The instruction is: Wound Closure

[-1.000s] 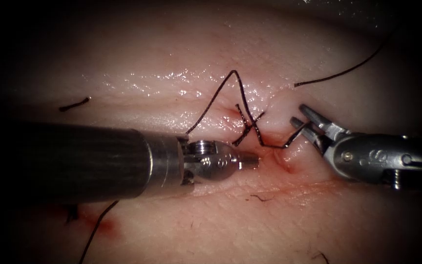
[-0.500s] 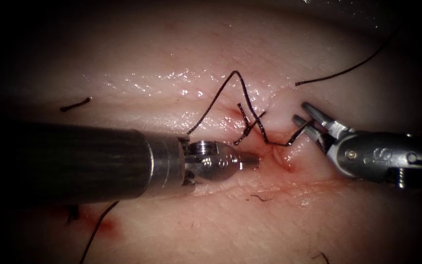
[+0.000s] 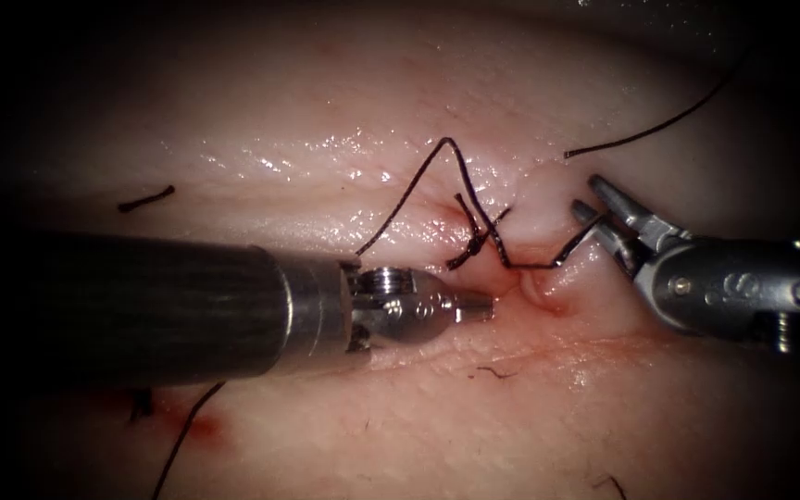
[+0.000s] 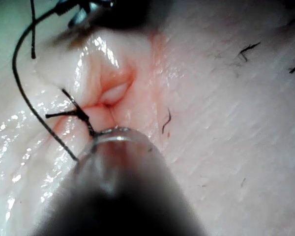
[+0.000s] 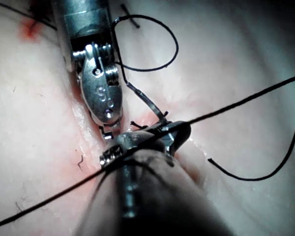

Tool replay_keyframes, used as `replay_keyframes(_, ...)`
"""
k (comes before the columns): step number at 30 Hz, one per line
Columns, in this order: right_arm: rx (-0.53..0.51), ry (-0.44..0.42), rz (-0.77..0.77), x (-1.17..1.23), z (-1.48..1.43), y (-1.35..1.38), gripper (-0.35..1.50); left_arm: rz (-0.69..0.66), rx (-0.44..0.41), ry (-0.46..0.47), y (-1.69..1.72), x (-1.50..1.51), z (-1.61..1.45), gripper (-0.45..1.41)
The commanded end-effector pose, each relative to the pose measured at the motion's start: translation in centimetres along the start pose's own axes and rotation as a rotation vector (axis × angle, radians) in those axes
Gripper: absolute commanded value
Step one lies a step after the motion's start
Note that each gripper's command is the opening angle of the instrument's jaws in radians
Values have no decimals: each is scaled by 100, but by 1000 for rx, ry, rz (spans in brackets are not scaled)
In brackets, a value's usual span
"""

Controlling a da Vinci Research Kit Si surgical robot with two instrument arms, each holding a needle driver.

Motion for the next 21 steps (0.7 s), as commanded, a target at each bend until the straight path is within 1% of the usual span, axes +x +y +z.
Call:
replay_keyframes(1,0,2,6,1,7,-6,-35,0,-2,1,0,0,6,-45)
replay_keyframes(3,4,12,58,-1,9,-5,-35,-1,-3,2,1,1,5,-45)
replay_keyframes(4,12,29,162,-5,11,-4,-35,-3,-4,2,1,2,3,-45)
replay_keyframes(8,18,61,423,-17,15,1,-35,-3,-5,2,1,3,2,-45)
replay_keyframes(9,14,79,539,-24,16,5,-35,-3,-5,2,1,3,2,-45)
replay_keyframes(10,17,84,621,-30,16,10,-35,-3,-6,2,1,2,2,-45)
replay_keyframes(16,26,69,817,-45,16,21,-35,-3,-6,2,1,2,2,-45)
replay_keyframes(21,37,34,928,-56,25,14,-35,-3,-9,3,1,2,-1,-45)
